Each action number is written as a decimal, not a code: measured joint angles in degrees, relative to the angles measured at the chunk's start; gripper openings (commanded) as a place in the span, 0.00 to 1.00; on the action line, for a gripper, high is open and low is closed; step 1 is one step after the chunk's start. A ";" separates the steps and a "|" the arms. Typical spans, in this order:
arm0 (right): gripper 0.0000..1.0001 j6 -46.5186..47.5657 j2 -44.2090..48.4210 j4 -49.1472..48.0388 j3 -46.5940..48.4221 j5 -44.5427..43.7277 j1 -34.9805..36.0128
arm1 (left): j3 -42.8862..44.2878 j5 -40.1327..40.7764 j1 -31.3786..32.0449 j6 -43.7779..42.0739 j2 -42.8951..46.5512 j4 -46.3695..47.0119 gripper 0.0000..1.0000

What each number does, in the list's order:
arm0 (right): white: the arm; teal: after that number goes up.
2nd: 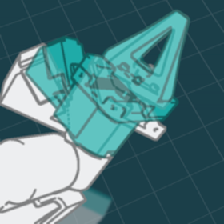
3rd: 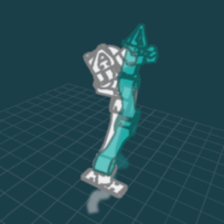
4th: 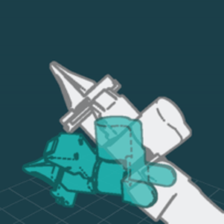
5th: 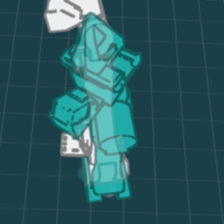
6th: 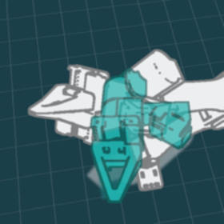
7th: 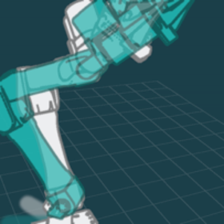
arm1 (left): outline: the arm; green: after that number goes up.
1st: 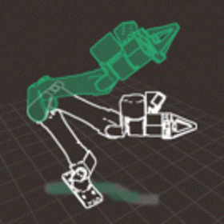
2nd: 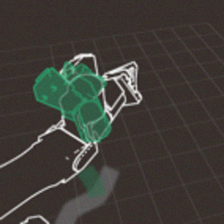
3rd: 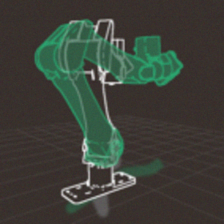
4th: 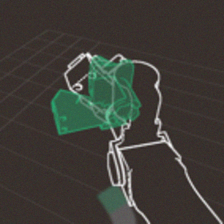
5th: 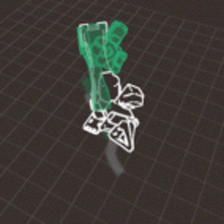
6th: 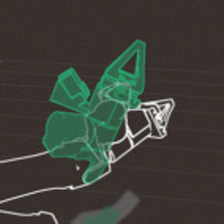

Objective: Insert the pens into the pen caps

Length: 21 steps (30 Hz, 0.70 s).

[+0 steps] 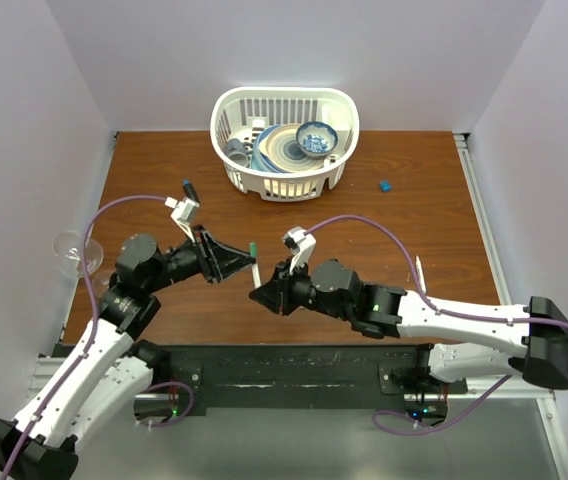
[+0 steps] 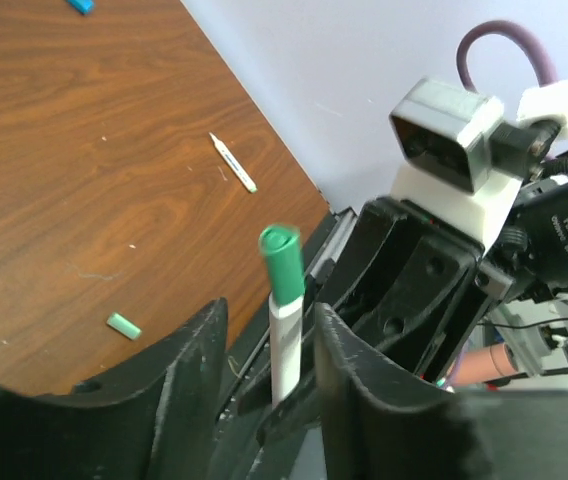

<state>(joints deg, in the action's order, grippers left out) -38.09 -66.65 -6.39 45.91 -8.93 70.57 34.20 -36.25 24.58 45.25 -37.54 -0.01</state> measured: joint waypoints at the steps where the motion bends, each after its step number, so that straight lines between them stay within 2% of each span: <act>1: 0.00 0.22 0.26 -0.57 0.00 0.00 -0.17 | 0.11 -0.35 0.04 0.17 0.00 -0.83 0.52; 4: 0.00 0.52 1.62 -1.95 -0.02 0.52 -0.55 | 1.25 -0.79 0.26 -0.11 -0.31 -2.49 0.59; 10: 0.00 0.70 5.79 -5.51 -2.05 3.93 -0.55 | 6.08 -1.77 0.26 -0.90 -1.31 -1.90 0.62; 21: 0.00 1.05 8.76 -6.93 -4.11 8.55 -0.55 | 8.46 -6.62 0.26 -0.50 -2.78 4.96 0.64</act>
<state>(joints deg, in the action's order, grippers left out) -37.04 -57.89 -13.32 41.80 -0.38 70.02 42.65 -42.87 24.84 44.75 -40.32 4.95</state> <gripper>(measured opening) 0.147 0.641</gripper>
